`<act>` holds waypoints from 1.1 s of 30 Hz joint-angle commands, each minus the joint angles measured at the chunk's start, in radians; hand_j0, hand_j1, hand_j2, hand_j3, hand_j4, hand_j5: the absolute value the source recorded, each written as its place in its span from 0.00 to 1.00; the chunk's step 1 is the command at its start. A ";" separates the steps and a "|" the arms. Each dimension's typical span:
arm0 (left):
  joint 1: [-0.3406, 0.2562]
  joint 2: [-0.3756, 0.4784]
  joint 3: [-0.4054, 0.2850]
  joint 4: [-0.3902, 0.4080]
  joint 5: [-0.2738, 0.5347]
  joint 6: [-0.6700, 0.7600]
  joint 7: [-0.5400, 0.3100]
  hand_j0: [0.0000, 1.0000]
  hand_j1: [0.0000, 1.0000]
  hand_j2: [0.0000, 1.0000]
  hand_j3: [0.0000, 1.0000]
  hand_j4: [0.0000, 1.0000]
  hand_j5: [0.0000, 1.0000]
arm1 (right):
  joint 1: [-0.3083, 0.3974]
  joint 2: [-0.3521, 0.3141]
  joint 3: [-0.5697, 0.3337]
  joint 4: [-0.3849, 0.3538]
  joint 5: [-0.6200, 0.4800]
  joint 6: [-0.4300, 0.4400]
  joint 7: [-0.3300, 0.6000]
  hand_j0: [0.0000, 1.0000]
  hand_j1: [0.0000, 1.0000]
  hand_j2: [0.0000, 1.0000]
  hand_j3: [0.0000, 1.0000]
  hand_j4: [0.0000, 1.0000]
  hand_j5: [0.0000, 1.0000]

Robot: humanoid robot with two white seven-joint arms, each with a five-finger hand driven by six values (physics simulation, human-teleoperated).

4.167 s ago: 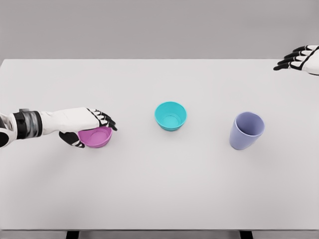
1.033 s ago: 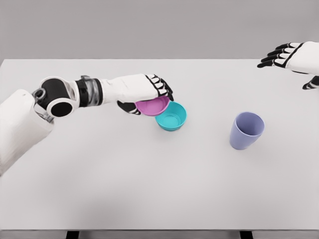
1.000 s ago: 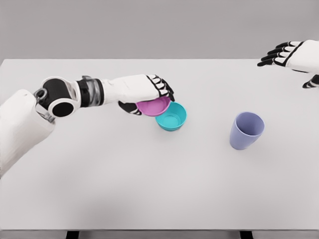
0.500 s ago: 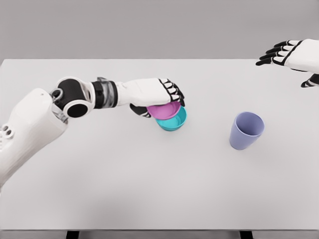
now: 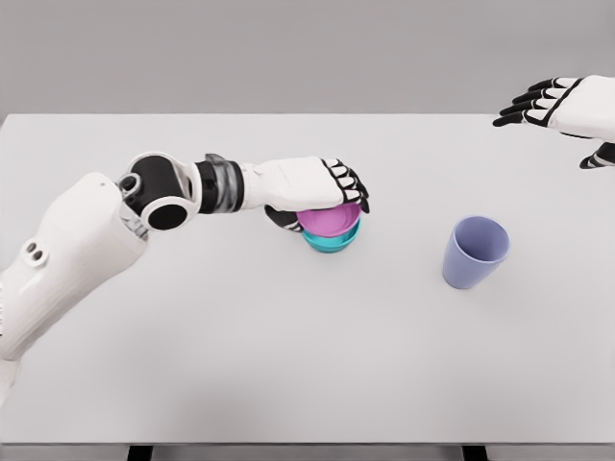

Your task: Stacking bowl and cup with both arms

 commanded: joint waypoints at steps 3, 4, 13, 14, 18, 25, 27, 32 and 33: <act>0.000 -0.011 0.000 0.013 0.000 -0.004 0.001 0.65 0.65 0.65 0.65 0.65 0.65 | 0.000 -0.001 0.001 0.000 -0.004 0.003 0.000 1.00 1.00 1.00 1.00 1.00 1.00; 0.000 -0.012 0.000 0.014 0.000 -0.005 0.001 0.66 0.66 0.66 0.66 0.66 0.66 | 0.000 -0.001 -0.001 0.000 -0.004 0.003 0.000 1.00 1.00 1.00 1.00 1.00 1.00; 0.000 -0.008 0.001 0.014 0.002 -0.011 0.001 0.81 0.81 0.81 0.81 0.81 0.81 | 0.000 -0.001 0.001 0.000 -0.004 0.003 0.000 1.00 1.00 1.00 1.00 1.00 1.00; 0.000 -0.008 0.001 0.014 0.002 -0.011 0.001 0.82 0.82 0.82 0.82 0.82 0.82 | 0.000 -0.001 -0.001 0.000 -0.004 0.003 0.000 1.00 1.00 1.00 1.00 1.00 1.00; 0.000 -0.006 0.001 0.013 0.003 -0.011 0.001 0.86 0.86 0.86 0.86 0.86 0.86 | 0.000 -0.001 0.001 0.000 -0.004 0.003 0.000 1.00 1.00 1.00 1.00 1.00 1.00; 0.000 -0.005 0.001 0.009 0.003 -0.013 0.001 1.00 1.00 1.00 1.00 1.00 1.00 | 0.000 -0.003 -0.001 0.000 -0.004 0.003 0.000 1.00 1.00 1.00 1.00 1.00 1.00; -0.002 -0.005 0.001 0.009 0.003 -0.013 0.001 1.00 1.00 1.00 1.00 1.00 1.00 | 0.000 -0.003 0.001 0.000 -0.004 0.003 0.000 1.00 1.00 1.00 1.00 1.00 1.00; -0.006 -0.002 0.001 0.008 0.005 -0.014 0.001 1.00 1.00 1.00 1.00 1.00 1.00 | 0.000 -0.004 0.001 0.000 -0.004 0.003 0.000 1.00 1.00 1.00 1.00 1.00 1.00; -0.003 0.005 0.003 0.005 0.008 -0.014 0.001 1.00 1.00 1.00 1.00 1.00 1.00 | 0.000 -0.012 0.001 0.000 -0.004 0.003 0.000 1.00 1.00 1.00 1.00 1.00 1.00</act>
